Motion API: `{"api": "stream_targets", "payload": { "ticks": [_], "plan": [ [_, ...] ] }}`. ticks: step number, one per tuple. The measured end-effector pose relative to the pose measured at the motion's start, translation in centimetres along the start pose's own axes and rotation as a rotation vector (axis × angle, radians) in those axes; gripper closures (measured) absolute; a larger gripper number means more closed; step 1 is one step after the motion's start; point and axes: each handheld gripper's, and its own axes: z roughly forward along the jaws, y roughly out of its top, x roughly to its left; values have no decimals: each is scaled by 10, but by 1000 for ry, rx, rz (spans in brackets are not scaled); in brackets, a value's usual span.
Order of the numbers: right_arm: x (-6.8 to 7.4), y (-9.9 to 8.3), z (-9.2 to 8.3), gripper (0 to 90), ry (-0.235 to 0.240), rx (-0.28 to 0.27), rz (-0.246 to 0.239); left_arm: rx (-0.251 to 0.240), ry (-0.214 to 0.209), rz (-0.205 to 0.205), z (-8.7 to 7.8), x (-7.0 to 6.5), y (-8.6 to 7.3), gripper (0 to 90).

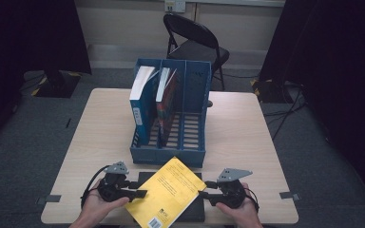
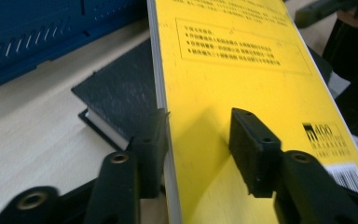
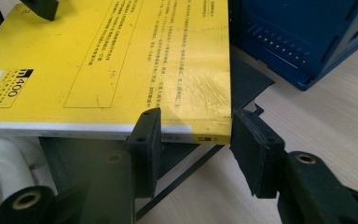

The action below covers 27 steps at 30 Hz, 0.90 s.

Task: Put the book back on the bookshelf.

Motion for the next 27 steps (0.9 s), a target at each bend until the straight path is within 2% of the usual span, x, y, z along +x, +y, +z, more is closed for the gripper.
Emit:
{"api": "stream_targets", "payload": {
  "ticks": [2, 5, 7, 10, 12, 15, 16, 17, 19, 21, 23, 25, 26, 27],
  "plan": [
    [0, 0, 0, 533, -2, -3, -5, -4, -7, -2, 9, 1, 7, 500],
    [0, 0, 0, 534, -1, -6, -6, -20, 2, -9, 20, 3, 18, 500],
    [1, -1, 0, 534, -2, -6, -6, -26, 19, -6, 22, 1, 20, 523],
    [0, 0, 1, 534, 3, -1, -6, -2, 27, 12, 18, -4, 17, 529],
    [-2, 2, 2, 537, 5, 3, -8, 3, 11, 4, 14, -6, 12, 532],
    [-3, 6, 5, 559, -11, 4, -8, 15, -33, -40, 7, -7, 2, 551],
    [-4, 8, 7, 650, 2, 2, -11, 19, -52, -48, 5, -7, -1, 554],
    [-4, 10, 9, 648, -11, -2, -21, 14, -62, -61, 3, -8, -4, 568],
    [-3, 14, 12, 633, -32, -2, -23, 11, -74, -61, 0, -8, -9, 579],
    [-4, 16, 15, 644, -33, -5, -21, 5, -82, -66, 0, -6, -10, 583],
    [-3, 16, 14, 641, -26, -8, -20, -13, -71, -82, 4, -4, -7, 556],
    [-1, 14, 14, 631, 15, -8, -16, -19, -37, -61, 9, -4, -1, 534],
    [1, 13, 13, 645, 15, -7, -22, -20, -29, -59, 10, -4, 2, 508],
    [3, 13, 13, 643, 18, -7, -22, -26, -22, -78, 13, -2, 6, 506]
  ]
}}
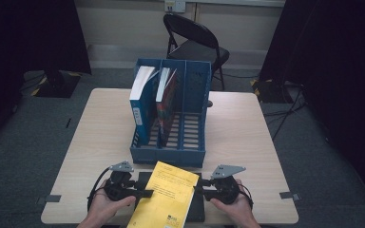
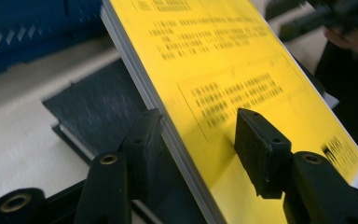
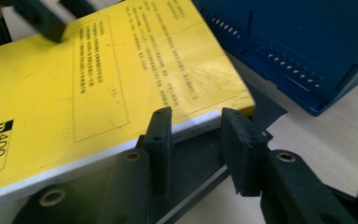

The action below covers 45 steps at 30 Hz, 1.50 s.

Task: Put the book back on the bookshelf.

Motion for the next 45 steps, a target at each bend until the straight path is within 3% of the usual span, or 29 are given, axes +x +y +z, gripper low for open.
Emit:
{"api": "stream_targets", "payload": {
  "ticks": [4, 9, 11, 13, 14, 16, 19, 21, 23, 26, 33, 37, 40, 45],
  "plan": [
    [0, -1, 0, 637, 13, 4, 4, 16, 31, 16, 5, -4, 6, 474],
    [-2, 3, 4, 650, 24, 7, 1, 32, 25, -5, -3, -5, 0, 498],
    [-3, 6, 8, 650, 19, 6, -9, 49, 38, 18, -7, -9, -4, 488],
    [-2, 10, 11, 657, 1, 10, -22, 10, 32, -35, -10, -6, -10, 503],
    [-1, 12, 13, 658, -8, 11, -28, 5, 30, -38, -11, -4, -10, 518],
    [-2, 13, 15, 656, -4, 3, -17, -17, 66, -33, -10, -3, -8, 478],
    [-2, 11, 14, 622, 12, -2, -4, -26, 73, -37, -6, 0, -3, 462],
    [0, 8, 12, 612, 42, -4, -4, -30, 87, -40, -3, 0, -1, 446],
    [1, 5, 12, 613, 46, -2, -3, -39, 98, -55, -2, -2, 0, 436],
    [2, 4, 11, 613, 41, 4, -5, -35, 123, -36, 0, -6, -1, 407],
    [2, 3, 12, 611, 44, 2, -3, -54, 98, -64, -1, -3, -1, 421],
    [1, 3, 12, 610, 51, 0, 2, -110, 11, -171, -7, 9, -2, 500],
    [0, 3, 12, 607, 54, 2, 6, -114, 3, -160, -9, 9, 0, 502],
    [0, 2, 12, 607, 53, -2, 5, -137, -29, -175, -12, 10, -1, 501]
  ]
}}
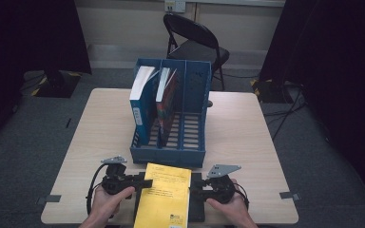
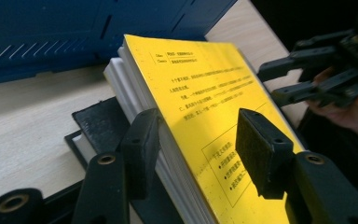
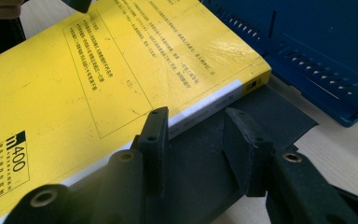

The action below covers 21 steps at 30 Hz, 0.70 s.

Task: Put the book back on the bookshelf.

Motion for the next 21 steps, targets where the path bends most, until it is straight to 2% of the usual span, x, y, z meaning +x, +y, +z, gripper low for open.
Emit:
{"api": "stream_targets", "payload": {
  "ticks": [2, 4, 9, 11, 12, 13, 15, 19, 21],
  "plan": [
    [0, 0, 0, 606, 0, 0, -1, -33, -53, -25, -4, 0, 1, 534],
    [0, 0, 0, 604, 3, 0, 1, -27, -50, -3, -5, -3, 2, 538],
    [0, 0, 0, 603, 1, 0, 1, 22, -42, -14, -3, -4, -5, 541],
    [-1, 0, 0, 602, 4, -2, 2, 48, -107, -25, 0, -6, -9, 568],
    [-1, 0, 0, 600, 4, -2, 3, 65, -106, -18, 2, -8, -11, 554],
    [-1, 0, 0, 600, 4, -2, 3, 71, -81, -4, 4, -11, -12, 539],
    [0, 0, 0, 600, 1, -1, 2, 71, -88, -21, 6, -9, -9, 544],
    [-1, 0, 0, 597, 5, -2, 3, 72, -105, -26, 13, -5, -4, 576],
    [-1, 0, 0, 591, 5, -2, 2, 77, -111, -8, 17, -4, -1, 609]
  ]
}}
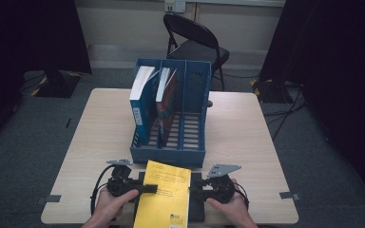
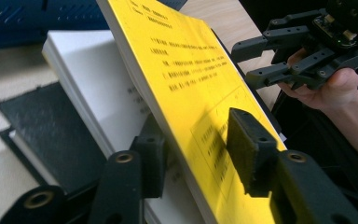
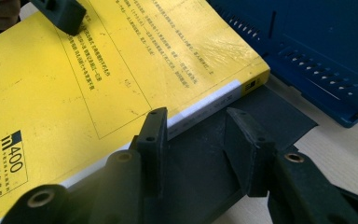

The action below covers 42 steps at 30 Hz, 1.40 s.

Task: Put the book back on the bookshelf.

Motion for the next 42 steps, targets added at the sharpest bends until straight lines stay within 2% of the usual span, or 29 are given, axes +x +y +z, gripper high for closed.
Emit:
{"api": "stream_targets", "payload": {
  "ticks": [2, 7, 12, 14, 16, 17, 20, 22, 25, 27, 30, 31, 34, 38, 42],
  "plan": [
    [0, 0, 0, 589, 1, 0, 2, 8, -25, -8, 3, 3, 2, 669],
    [0, 0, 0, 588, 1, 1, 2, 7, -47, -16, 8, 5, 4, 704],
    [-1, 1, 0, 588, 2, 3, 3, -15, -73, 6, 11, 2, 4, 793],
    [0, 1, 0, 557, -9, 4, -1, -29, -56, 14, 11, -1, 4, 827],
    [0, 1, 0, 527, -17, 1, 3, -42, -61, 21, 9, -2, 4, 835],
    [-1, 1, -1, 476, -11, -5, 12, -45, -66, 24, 8, -3, 5, 839],
    [0, 3, -3, 451, 6, -31, 29, -74, -77, 55, 5, -5, 5, 843],
    [-2, 3, -4, 383, 24, -44, 55, -103, -78, 85, 2, -8, 4, 843],
    [-2, 4, -5, 347, 48, -56, 63, -115, -79, 99, 1, -10, 3, 843],
    [-1, 5, -5, 338, 75, -71, 75, -127, -85, 93, 0, -11, 3, 844],
    [2, 5, 1, 318, 96, -58, 81, -144, -108, 116, -1, -15, 3, 844],
    [2, 6, 3, 311, 118, -58, 83, -141, -109, 125, -2, -16, 3, 844],
    [4, 9, 5, 330, 147, -67, 80, -155, -133, 140, -3, -19, 4, 844],
    [4, 12, 5, 362, 161, -70, 90, -164, -138, 155, -5, -21, 4, 844],
    [2, 16, -4, 465, 175, -118, 117, -195, -145, 175, -10, -27, 5, 844]
  ]
}}
